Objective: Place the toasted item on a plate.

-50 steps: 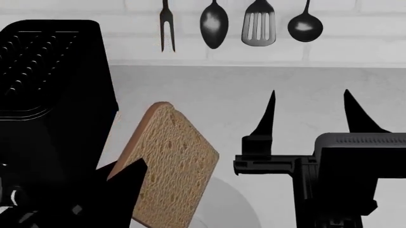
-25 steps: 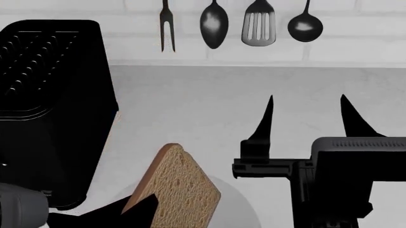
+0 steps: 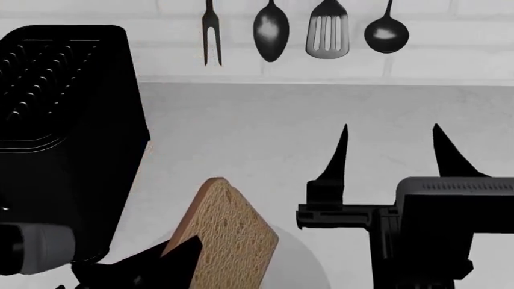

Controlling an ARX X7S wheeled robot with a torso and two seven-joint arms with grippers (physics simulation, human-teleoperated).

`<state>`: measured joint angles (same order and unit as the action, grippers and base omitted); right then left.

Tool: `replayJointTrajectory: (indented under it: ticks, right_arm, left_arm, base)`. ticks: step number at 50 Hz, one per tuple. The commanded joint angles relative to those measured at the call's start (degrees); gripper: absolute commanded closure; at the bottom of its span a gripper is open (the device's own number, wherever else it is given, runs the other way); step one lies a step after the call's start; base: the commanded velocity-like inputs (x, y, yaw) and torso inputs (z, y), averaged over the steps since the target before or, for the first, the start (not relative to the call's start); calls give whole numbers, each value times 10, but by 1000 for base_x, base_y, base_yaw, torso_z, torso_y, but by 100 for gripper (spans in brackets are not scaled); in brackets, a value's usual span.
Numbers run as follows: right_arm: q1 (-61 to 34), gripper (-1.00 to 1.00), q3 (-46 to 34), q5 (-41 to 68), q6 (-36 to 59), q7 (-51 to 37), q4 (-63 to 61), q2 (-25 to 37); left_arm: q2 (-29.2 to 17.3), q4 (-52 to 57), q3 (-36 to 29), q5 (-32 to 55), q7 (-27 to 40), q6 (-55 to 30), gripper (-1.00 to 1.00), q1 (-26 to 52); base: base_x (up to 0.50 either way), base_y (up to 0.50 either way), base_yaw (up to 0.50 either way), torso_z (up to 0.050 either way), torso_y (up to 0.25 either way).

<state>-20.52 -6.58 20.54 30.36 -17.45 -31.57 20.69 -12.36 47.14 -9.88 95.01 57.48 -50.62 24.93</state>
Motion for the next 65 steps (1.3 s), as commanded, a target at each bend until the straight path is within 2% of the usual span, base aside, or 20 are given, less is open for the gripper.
replayJointTrajectory:
  ticks: [1, 10, 35, 49, 65]
  right_arm:
    - [-4, -100, -1, 2, 3, -2, 1, 2]
    - [-2, -100, -2, 1, -1, -3, 5, 3]
    - [13, -100, -1, 1, -16, -7, 10, 5]
    - [13, -100, -3, 3, -18, -8, 13, 6]
    - [15, -100, -6, 2, -25, -9, 18, 7]
  left_arm:
    - [8, -25, 2, -36, -51, 11, 100, -20]
    - [17, -39, -8, -43, -64, 17, 100, -33]
    - [3, -67, -27, -77, -89, 19, 100, -55]
    - [-2, -89, -37, -113, -128, 26, 100, -71]
    - [-9, -95, -40, -124, -134, 36, 100, -85]
  base:
    - [0, 0, 0, 0, 0]
    - [0, 0, 0, 0, 0]
    - [0, 0, 0, 0, 0]
    - [0, 0, 0, 0, 0]
    - [0, 0, 0, 0, 0]
